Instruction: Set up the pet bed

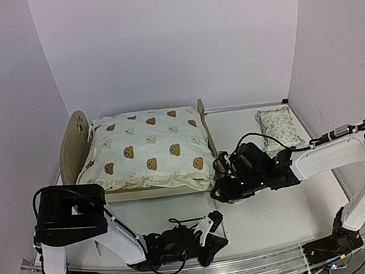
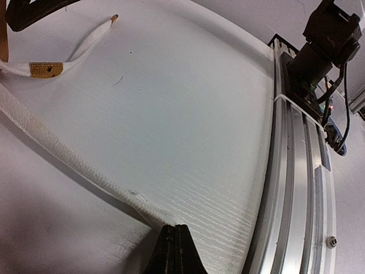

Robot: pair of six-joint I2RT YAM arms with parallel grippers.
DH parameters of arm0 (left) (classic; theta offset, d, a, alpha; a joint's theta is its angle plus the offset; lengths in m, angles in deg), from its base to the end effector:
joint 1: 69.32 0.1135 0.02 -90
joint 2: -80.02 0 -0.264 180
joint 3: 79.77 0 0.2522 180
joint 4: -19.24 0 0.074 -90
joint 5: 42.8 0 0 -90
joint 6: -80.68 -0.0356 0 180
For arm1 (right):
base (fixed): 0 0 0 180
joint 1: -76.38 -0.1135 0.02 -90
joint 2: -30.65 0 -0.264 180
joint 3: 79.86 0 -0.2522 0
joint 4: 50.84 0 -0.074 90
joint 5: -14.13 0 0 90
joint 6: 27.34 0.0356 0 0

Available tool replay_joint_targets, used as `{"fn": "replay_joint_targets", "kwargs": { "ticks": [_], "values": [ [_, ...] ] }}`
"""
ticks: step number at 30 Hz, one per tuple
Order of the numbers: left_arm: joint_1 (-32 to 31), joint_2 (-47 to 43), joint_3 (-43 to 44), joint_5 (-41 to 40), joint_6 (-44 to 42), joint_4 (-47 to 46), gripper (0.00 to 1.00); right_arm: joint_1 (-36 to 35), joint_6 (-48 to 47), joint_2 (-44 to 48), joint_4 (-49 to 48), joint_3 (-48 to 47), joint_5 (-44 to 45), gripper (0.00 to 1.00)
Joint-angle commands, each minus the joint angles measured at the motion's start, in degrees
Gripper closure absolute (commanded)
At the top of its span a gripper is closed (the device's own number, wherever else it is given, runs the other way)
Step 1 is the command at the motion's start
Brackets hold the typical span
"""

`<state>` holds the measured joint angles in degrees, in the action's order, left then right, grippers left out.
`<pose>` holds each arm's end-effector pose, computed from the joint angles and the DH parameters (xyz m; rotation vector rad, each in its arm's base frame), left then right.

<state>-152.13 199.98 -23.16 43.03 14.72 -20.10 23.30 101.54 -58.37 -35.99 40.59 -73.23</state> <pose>0.0483 -0.3618 0.0723 1.0212 1.9181 -1.0856 0.1896 0.2496 0.1768 -0.2809 2.4483 0.7069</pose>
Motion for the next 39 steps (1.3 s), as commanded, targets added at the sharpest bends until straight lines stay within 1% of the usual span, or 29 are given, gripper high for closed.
{"fn": "replay_joint_targets", "kwargs": {
  "ticks": [1, 4, 7, 10, 12, 17, 22, 27, 31, 34, 37, 39],
  "values": [
    [-0.7, -2.8, -2.5, 3.5, 0.6, -0.3, 1.0, -0.6, -3.1, 5.4, 1.9, 3.2, -1.2, 0.41],
    [-0.4, -4.1, -3.8, 3.5, 0.9, -0.7, 1.0, -0.6, -5.7, 12.0, 1.9, 7.2, 1.3, 0.37],
    [0.0, -5.3, -4.5, 3.9, 1.1, -0.4, 1.0, -0.6, -8.3, 17.0, 1.7, 11.0, 1.6, 0.33],
    [0.0, -5.8, -4.6, 4.8, 1.4, 0.2, 1.0, -0.6, -9.7, 19.6, 0.5, 14.9, 2.5, 0.31],
    [0.0, -5.9, -4.6, 5.9, 1.7, 0.4, 1.0, -0.6, -10.7, 19.8, -0.5, 16.8, 2.8, 0.31],
    [0.1, -5.8, -4.8, 6.0, 1.8, 0.2, 1.0, -0.6, -15.1, 15.3, -4.4, 17.2, 4.7, 0.3],
    [0.1, -4.9, -4.7, 6.6, 2.5, -0.6, 1.0, -0.6, -20.0, 9.7, -8.1, 15.5, 4.0, 0.27],
    [0.1, -4.0, -4.7, 7.3, 3.1, -1.4, 1.0, -0.6, -24.3, 5.5, -8.9, 12.4, 4.1, 0.26],
    [0.1, -3.9, -4.7, 7.3, 3.3, -1.5, 1.0, -0.6, -26.4, 4.3, -9.8, 11.5, 4.2, 0.26],
    [0.1, -3.9, -4.6, 7.3, 3.3, -1.6, 1.0, -0.6, -27.6, 3.0, -9.8, 11.0, 5.1, 0.28],
    [0.1, -3.8, -4.6, 7.4, 3.3, -1.8, 1.0, -0.6, -28.9, 1.1, -10.3, 10.8, 5.4, 0.36],
    [0.1, -3.7, -4.7, 7.6, 3.5, -2.3, 1.0, -0.6, -29.3, 0.2, -13.9, 12.7, 5.0, 0.4]
  ]
}}
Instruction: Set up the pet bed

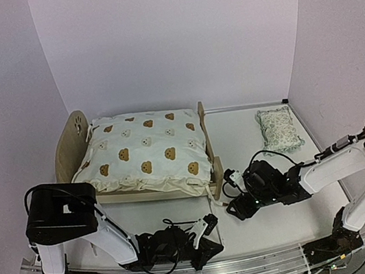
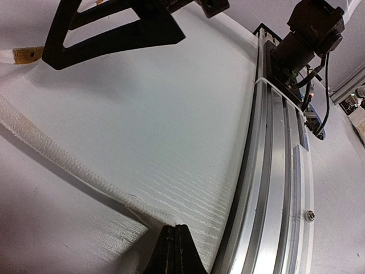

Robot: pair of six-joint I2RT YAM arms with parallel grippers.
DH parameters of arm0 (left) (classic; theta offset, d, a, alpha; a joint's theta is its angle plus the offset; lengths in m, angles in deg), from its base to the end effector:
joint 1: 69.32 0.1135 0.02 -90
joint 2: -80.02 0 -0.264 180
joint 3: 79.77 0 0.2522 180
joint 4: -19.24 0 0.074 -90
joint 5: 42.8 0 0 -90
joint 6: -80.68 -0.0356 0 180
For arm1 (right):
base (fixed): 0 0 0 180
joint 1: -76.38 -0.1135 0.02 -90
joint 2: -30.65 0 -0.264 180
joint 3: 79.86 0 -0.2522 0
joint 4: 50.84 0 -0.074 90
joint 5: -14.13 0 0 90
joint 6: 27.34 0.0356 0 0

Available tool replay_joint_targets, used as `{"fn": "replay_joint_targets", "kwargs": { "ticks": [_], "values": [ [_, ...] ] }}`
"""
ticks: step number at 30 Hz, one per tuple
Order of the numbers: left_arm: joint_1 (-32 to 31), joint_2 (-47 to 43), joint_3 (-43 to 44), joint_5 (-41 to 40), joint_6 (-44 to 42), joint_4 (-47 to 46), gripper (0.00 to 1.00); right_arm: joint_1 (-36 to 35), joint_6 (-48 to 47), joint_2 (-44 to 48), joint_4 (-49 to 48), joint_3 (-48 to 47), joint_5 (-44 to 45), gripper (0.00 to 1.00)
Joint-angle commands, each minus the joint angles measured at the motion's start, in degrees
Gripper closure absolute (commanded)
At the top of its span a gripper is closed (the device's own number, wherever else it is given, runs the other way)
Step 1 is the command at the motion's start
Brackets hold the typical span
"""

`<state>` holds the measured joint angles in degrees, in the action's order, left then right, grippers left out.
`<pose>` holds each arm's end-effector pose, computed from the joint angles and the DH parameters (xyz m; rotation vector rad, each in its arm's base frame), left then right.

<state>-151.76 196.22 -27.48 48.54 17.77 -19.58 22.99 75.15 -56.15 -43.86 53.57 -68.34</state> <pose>0.0448 -0.3438 0.0774 1.0542 1.9743 -1.1777 0.1660 0.2156 0.1340 -0.7870 2.2890 0.3819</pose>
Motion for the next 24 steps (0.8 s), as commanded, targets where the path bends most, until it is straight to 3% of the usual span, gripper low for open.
{"fn": "replay_joint_targets", "kwargs": {
  "ticks": [1, 5, 11, 16, 24],
  "values": [
    [-0.3, 0.2, -0.3, 2.3, 0.6, -3.0, 1.0, -0.3, -3.2, -2.0, -8.6, 0.9, 0.0, 0.4],
    [-0.3, 0.4, 0.0, 2.6, 0.6, -3.0, 1.0, -0.3, -7.5, -0.8, -15.6, 5.4, 0.6, 0.38],
    [0.1, 0.4, -0.1, 3.1, 0.7, -3.3, 1.0, -0.2, -14.9, 2.1, -18.3, 9.4, 1.7, 0.38],
    [0.6, 0.3, -0.5, 3.6, 1.0, -3.6, 1.0, 0.1, -19.8, 4.9, -26.1, 15.2, -2.1, 0.37],
    [0.8, 0.4, 0.1, 4.3, 1.2, -3.3, 1.0, 0.9, -22.0, -2.4, -28.0, 11.0, -4.7, 0.42]
  ]
}}
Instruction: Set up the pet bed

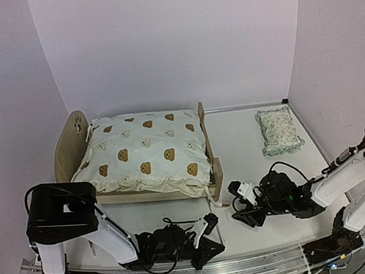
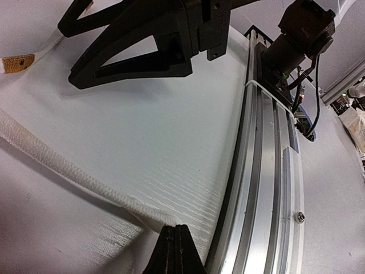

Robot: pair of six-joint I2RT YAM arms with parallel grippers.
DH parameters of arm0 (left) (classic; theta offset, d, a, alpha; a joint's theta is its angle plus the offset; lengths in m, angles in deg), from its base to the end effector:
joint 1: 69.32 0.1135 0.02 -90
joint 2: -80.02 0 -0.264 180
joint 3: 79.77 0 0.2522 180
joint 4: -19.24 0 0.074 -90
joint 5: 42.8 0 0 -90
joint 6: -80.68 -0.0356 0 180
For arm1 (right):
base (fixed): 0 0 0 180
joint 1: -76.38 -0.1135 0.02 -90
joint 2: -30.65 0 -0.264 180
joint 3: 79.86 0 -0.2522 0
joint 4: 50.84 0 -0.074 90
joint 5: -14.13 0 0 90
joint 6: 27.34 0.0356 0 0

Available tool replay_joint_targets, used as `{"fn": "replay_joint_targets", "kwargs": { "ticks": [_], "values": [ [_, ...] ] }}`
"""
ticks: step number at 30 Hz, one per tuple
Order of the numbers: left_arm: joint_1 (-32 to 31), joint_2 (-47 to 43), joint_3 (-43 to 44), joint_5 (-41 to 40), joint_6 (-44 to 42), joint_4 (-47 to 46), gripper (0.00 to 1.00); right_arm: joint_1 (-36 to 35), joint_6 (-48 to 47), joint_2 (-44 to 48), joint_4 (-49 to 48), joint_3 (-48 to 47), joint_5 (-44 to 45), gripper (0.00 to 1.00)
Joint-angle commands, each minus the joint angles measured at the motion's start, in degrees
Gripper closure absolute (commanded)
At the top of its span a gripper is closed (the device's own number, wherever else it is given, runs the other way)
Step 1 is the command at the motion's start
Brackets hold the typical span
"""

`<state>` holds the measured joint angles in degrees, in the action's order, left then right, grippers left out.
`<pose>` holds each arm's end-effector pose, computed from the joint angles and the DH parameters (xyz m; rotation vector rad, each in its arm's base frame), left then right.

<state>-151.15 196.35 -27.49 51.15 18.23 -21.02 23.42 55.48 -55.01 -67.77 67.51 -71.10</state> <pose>0.0470 -0.3445 0.0792 1.0625 1.9627 -1.2316 0.1470 0.1899 0.1107 -1.0719 1.9453 0.3539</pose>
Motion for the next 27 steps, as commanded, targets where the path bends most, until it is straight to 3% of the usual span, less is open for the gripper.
{"fn": "replay_joint_targets", "kwargs": {
  "ticks": [1, 12, 22, 27],
  "values": [
    [0.2, 0.3, 0.0, 1.7, 0.9, -1.9, 1.0, 0.5, -2.5, -4.4, -4.3, -3.3, -1.9, 0.42],
    [0.2, 0.4, -0.3, 1.9, 1.4, -2.1, 1.0, 1.3, -3.5, -8.5, -6.8, -5.3, -1.1, 0.45],
    [0.1, 0.7, 0.0, 2.0, 1.5, -2.3, 1.0, 1.4, -4.7, -2.7, -10.9, -2.2, -2.8, 0.44],
    [0.1, 0.7, 0.0, 2.2, 1.5, -2.4, 1.0, 1.6, -4.9, -6.1, -10.9, -3.5, -3.1, 0.44]
  ]
}}
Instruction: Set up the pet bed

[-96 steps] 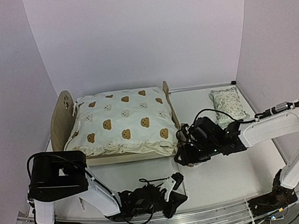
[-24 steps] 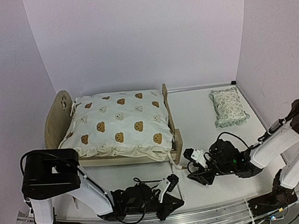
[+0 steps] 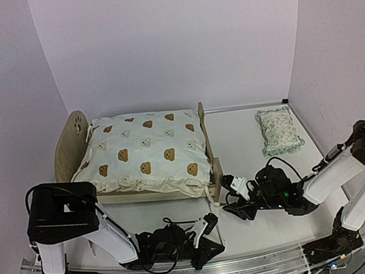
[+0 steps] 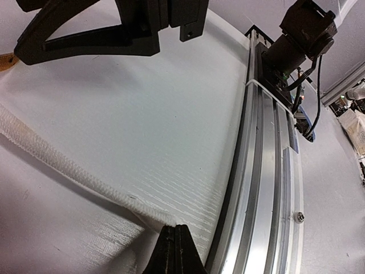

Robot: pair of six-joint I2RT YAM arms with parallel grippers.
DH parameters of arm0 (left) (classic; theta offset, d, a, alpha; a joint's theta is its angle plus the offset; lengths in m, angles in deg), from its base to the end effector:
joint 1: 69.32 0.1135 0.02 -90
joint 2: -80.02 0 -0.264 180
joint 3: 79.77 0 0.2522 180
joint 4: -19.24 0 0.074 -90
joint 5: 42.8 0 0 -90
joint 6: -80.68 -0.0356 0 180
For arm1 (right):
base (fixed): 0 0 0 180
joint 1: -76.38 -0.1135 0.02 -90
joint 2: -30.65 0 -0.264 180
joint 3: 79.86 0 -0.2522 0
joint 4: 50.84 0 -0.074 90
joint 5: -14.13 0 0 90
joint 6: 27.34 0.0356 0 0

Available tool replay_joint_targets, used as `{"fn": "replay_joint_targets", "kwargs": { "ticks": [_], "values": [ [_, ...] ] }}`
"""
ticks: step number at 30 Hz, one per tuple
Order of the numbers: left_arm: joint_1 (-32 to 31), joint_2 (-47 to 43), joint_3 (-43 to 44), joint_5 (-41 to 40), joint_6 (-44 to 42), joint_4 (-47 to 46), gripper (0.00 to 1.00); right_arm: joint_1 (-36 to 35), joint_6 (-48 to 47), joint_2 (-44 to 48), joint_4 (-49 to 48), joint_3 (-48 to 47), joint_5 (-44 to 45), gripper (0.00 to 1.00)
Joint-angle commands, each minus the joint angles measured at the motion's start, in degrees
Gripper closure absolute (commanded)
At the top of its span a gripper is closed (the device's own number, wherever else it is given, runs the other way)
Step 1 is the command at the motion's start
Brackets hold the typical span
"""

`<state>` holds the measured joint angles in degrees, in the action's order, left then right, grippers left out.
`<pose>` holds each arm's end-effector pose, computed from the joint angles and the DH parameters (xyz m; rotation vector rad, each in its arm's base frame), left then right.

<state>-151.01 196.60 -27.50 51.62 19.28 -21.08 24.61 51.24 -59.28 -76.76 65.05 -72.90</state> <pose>0.0475 -0.3442 0.0778 1.0521 1.9803 -1.2443 0.1628 0.2037 0.1183 -1.0710 1.8024 0.3756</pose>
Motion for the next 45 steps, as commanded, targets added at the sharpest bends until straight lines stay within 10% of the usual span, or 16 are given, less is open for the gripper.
{"fn": "replay_joint_targets", "kwargs": {
  "ticks": [1, 18, 30, 45],
  "values": [
    [0.0, 0.5, 0.0, 1.8, 0.5, -2.4, 1.0, 0.5, -0.4, -2.7, -1.9, -1.4, -1.5, 0.44],
    [0.0, 0.9, 0.3, 2.6, 0.8, -2.3, 1.0, 2.3, 0.8, -10.1, -4.5, -4.5, -2.5, 0.51],
    [0.0, 0.2, -0.2, 2.5, 0.8, -2.7, 1.0, 2.3, 7.3, -5.7, -3.9, -1.6, -7.2, 0.95],
    [0.2, -4.2, -3.5, 1.7, 0.0, -3.3, 1.0, -5.4, 27.3, 4.2, 8.2, -6.7, -14.1, 0.96]
  ]
}}
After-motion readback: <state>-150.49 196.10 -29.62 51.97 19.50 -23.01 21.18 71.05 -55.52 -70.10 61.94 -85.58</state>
